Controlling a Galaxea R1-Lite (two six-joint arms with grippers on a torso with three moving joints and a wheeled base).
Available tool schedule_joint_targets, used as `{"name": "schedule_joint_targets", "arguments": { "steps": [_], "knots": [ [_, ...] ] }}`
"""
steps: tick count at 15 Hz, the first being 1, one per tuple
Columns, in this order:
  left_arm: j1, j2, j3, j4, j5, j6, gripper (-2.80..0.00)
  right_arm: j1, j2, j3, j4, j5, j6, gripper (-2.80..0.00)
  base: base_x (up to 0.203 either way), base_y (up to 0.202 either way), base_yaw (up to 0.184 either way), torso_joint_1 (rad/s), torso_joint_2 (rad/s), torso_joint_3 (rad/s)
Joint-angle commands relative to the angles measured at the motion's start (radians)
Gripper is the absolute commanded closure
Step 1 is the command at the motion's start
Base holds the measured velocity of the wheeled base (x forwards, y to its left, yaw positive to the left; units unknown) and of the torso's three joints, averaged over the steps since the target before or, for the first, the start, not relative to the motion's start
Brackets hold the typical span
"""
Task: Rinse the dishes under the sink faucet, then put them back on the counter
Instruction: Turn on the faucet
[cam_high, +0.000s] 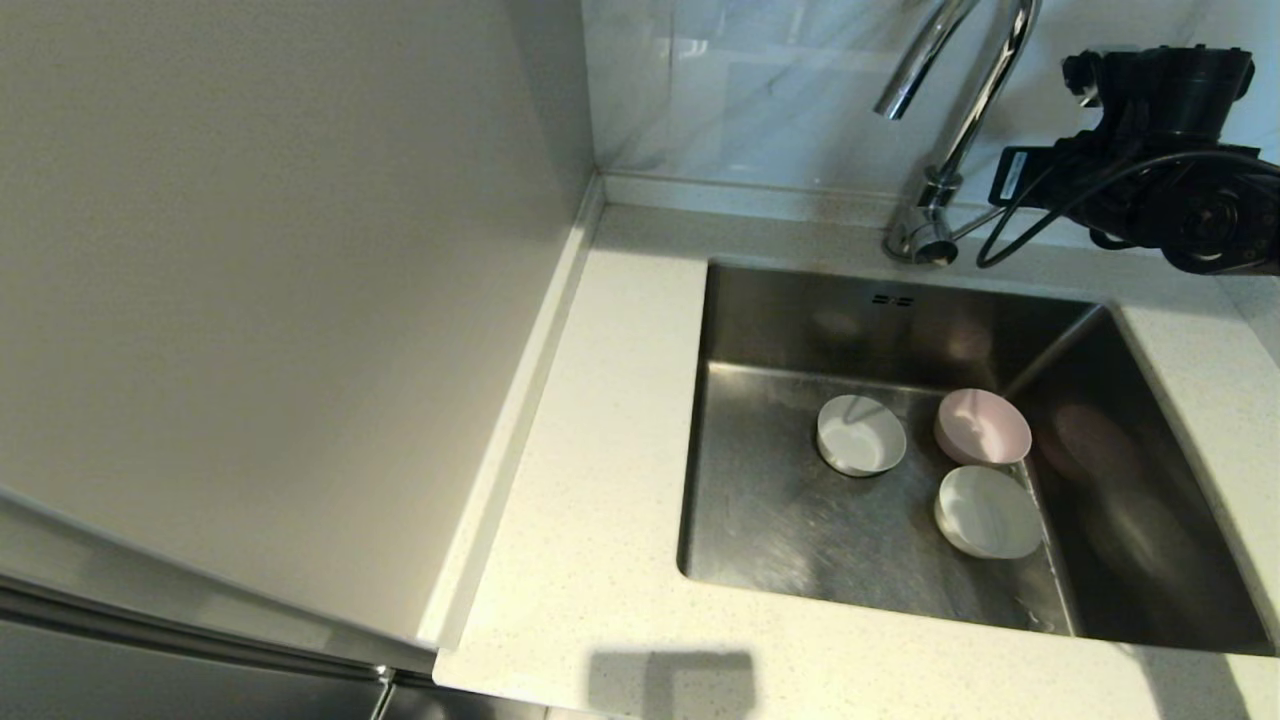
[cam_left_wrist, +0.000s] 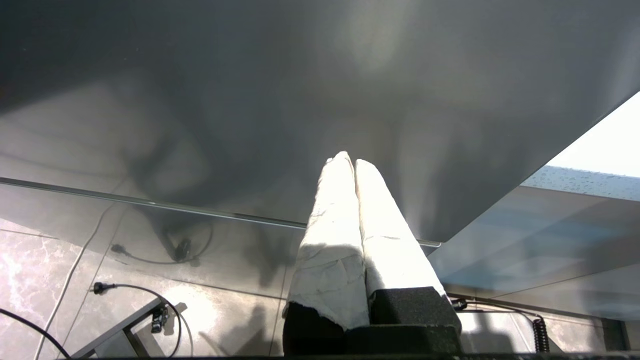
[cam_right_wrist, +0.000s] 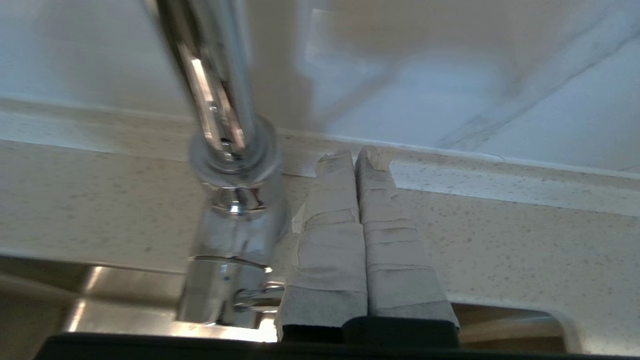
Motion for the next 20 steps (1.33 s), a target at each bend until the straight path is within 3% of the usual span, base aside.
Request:
{"name": "schedule_joint_targets", "arguments": {
  "steps": [1, 5, 12, 16, 18, 20],
  "knots": [
    [0.0, -0.003, 0.0, -0.001, 0.001, -0.001, 0.0, -0.015, 0.006, 0.0, -0.003, 0.003, -0.012, 0.0, 0.0, 0.0, 0.0, 0.0, 0.0, 0.0],
    [0.0, -0.003, 0.0, -0.001, 0.001, -0.001, 0.0, -0.05, -0.009, 0.004, 0.015, 0.046, -0.113, 0.0, 0.0, 0.0, 0.0, 0.0, 0.0, 0.0],
    [0.0, -0.003, 0.0, -0.001, 0.001, -0.001, 0.0, -0.054, -0.066, 0.007, 0.227, 0.132, -0.134, 0.0, 0.0, 0.0, 0.0, 0.0, 0.0, 0.0],
    [0.0, -0.003, 0.0, -0.001, 0.001, -0.001, 0.0, -0.094, -0.081, 0.012, 0.237, 0.198, -0.2, 0.0, 0.0, 0.0, 0.0, 0.0, 0.0, 0.0],
    [0.0, -0.003, 0.0, -0.001, 0.001, -0.001, 0.0, -0.129, -0.091, 0.015, 0.237, 0.255, -0.272, 0.0, 0.0, 0.0, 0.0, 0.0, 0.0, 0.0],
    [0.0, -0.003, 0.0, -0.001, 0.001, -0.001, 0.0, -0.134, -0.095, 0.015, 0.237, 0.273, -0.28, 0.0, 0.0, 0.0, 0.0, 0.0, 0.0, 0.0]
  ]
}}
